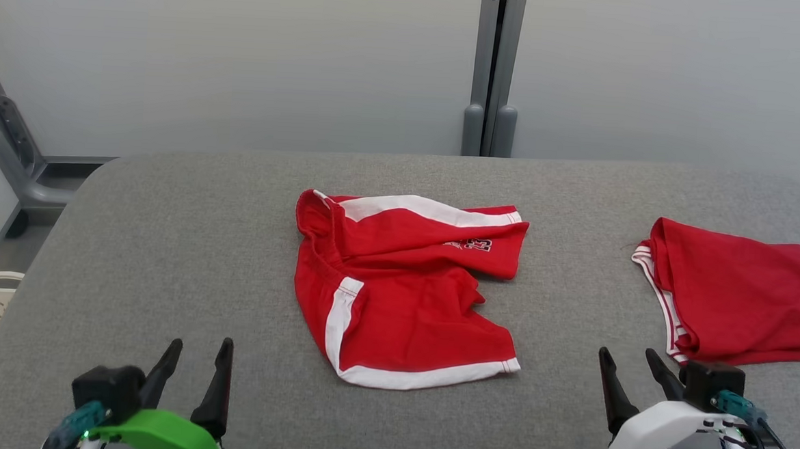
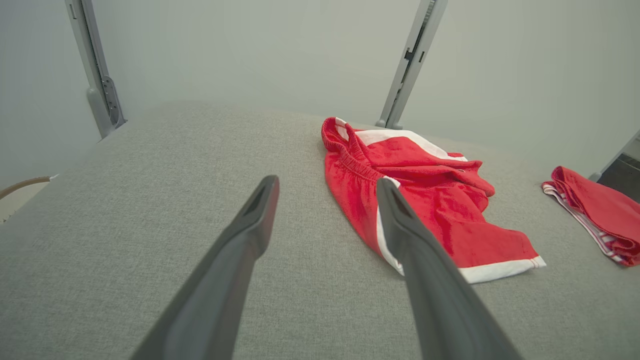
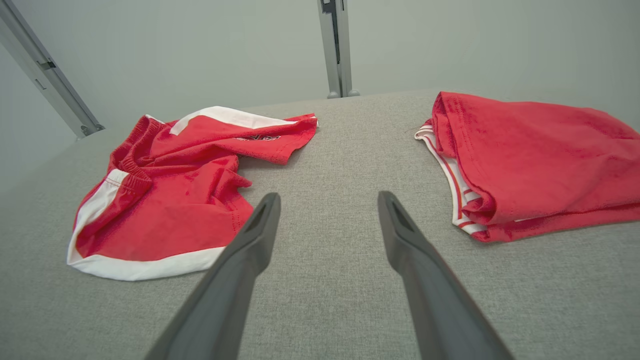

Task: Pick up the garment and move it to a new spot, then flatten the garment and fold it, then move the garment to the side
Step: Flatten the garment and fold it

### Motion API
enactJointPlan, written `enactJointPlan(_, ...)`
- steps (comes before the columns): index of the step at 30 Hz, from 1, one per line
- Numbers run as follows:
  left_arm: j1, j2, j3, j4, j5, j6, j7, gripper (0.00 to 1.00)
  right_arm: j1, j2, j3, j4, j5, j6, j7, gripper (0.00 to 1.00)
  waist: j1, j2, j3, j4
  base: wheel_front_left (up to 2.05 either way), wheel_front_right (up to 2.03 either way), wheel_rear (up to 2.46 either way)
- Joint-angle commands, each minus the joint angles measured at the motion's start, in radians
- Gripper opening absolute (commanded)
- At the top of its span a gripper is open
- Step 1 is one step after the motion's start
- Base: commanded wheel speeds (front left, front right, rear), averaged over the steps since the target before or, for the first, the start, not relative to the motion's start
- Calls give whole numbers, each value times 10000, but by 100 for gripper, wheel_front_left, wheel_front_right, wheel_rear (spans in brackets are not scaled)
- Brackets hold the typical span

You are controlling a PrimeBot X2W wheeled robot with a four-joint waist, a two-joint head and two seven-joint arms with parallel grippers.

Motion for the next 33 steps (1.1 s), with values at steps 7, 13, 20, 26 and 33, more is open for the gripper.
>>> enactJointPlan(7, -2267, -95, -1092, 830, 253, -759, 2202, 100, -798, -33, 420, 108, -104, -10, 1774, 100, 0, 0, 310, 83, 0, 0, 0)
enactJointPlan(13, -4118, -656, -2301, 2092, 612, -1630, 3958, 100, -1318, -20, 913, 424, 251, -7, 3766, 100, 0, 0, 673, 69, 0, 0, 0)
enactJointPlan(20, -5950, -1578, -3288, 3627, 1012, -2472, 5186, 100, -1749, -30, 1383, 208, 630, -7, 5304, 100, 0, 0, 1010, -106, 0, 0, 0)
enactJointPlan(26, -7141, -2175, -3787, 5144, 1230, -3042, 5605, 100, -2173, -28, 1925, 211, 667, -7, 5797, 100, 0, 0, 1292, -443, 0, 0, 0)
enactJointPlan(33, -8109, -2651, -4061, 6542, 1290, -3311, 5592, 100, -2756, -27, 2474, 493, 817, -7, 5864, 100, 0, 0, 1789, -754, 0, 0, 0)
